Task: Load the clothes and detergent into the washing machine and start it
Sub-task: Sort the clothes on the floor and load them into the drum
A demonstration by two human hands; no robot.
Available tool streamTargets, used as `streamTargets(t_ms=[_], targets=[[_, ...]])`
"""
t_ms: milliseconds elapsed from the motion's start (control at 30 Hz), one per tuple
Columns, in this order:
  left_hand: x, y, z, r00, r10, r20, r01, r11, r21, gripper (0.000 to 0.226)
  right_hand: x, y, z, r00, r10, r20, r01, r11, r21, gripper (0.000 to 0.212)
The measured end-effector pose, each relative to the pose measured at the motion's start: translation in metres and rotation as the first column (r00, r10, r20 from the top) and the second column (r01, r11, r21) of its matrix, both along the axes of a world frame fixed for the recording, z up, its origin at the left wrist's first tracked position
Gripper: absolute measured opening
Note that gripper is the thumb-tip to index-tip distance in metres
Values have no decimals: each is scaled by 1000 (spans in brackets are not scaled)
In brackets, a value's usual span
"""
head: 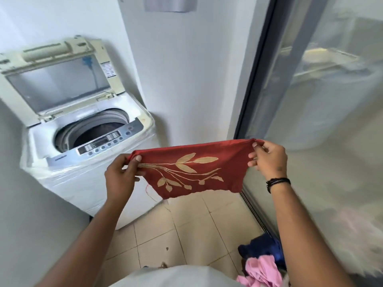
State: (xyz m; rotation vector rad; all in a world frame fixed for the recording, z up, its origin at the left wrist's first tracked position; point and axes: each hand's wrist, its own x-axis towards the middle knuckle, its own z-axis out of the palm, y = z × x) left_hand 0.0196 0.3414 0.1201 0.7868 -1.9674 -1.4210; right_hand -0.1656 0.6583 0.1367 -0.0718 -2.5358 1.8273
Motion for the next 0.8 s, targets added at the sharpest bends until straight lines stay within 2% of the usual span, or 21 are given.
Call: streamTargets(t_ms=[100,300,433,567,633,800], targets=[[5,-37,-2,995,68,-79,-64,996,55,17,-7,-55,1,1000,29,2,-29,998,-62,17],[20,-110,-16,964,214,-156,-194,972,130,15,-17,-175,6,994,82,-76,-88,994,-71,21],[33,-163,-7,940,271,-209,-255,962,98,8,-15,-238,13,971,123,-203,-129,991,-17,21],[38,-214,8,897,357,-259,-362,932,31,17,-22,-298,14,932,255,-256,-245,967,71,23],[34,-232,15,872,401,-279,-425,905,-25,14,-28,-325,18,899,332,-285,-313,943,110,26],[11,-268,16,860,455,-231,-483,872,-81,13,-56,-398,21,812,493,-313,-460,870,176,27]])
